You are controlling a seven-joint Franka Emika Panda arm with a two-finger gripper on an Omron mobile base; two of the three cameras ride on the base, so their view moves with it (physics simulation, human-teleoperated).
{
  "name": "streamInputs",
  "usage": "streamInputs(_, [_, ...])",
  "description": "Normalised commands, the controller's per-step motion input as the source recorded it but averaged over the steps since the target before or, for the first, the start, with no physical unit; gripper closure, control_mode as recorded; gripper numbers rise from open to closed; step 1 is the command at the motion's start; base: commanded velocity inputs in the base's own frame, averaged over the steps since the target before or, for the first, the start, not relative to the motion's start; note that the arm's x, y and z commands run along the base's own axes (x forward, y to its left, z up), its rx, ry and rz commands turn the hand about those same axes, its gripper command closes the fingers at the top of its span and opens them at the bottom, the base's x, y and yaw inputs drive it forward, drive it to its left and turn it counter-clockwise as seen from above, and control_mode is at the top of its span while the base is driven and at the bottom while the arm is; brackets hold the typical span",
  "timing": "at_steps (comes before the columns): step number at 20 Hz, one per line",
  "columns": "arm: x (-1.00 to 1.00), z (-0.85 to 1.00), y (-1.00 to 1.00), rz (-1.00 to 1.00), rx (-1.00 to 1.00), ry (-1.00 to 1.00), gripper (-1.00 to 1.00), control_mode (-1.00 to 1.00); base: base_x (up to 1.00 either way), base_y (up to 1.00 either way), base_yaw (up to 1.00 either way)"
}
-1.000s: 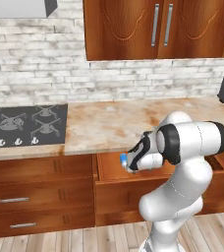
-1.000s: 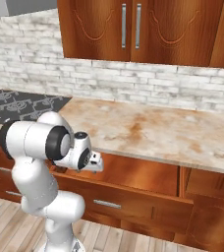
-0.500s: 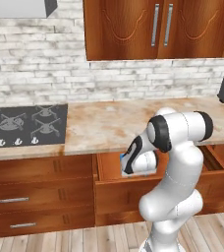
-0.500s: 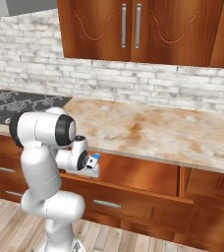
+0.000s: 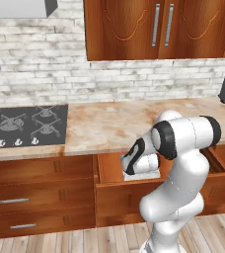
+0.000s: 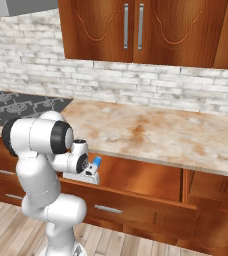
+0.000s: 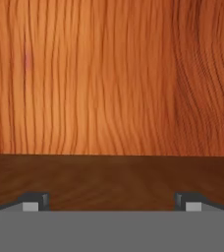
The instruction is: Restock the sink supplies by placing the sponge and soap dispenser on the counter and next to the sink. Make sure the soap dispenser is upright.
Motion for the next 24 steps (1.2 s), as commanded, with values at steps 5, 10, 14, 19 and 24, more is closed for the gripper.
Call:
streamInputs(5, [-0.82,0.01,0.0,0.0,0.0,0.05,-1.0,-1.0,0.0,0.0,0.0])
streamInputs(10, [-0.73,0.12,0.0,0.0,0.0,0.03,-1.0,-1.0,0.0,0.0,0.0])
streamInputs(14, [-0.04,0.4,0.0,0.0,0.0,0.05,-1.0,-1.0,0.0,0.0,0.0])
streamInputs(19, [0.74,0.05,0.0,0.01,0.0,-0.06,-1.0,-1.0,0.0,0.0,0.0])
streamInputs(24, [0.63,0.0,0.03,0.0,0.0,-0.24,-1.0,-1.0,0.0,0.0,0.0])
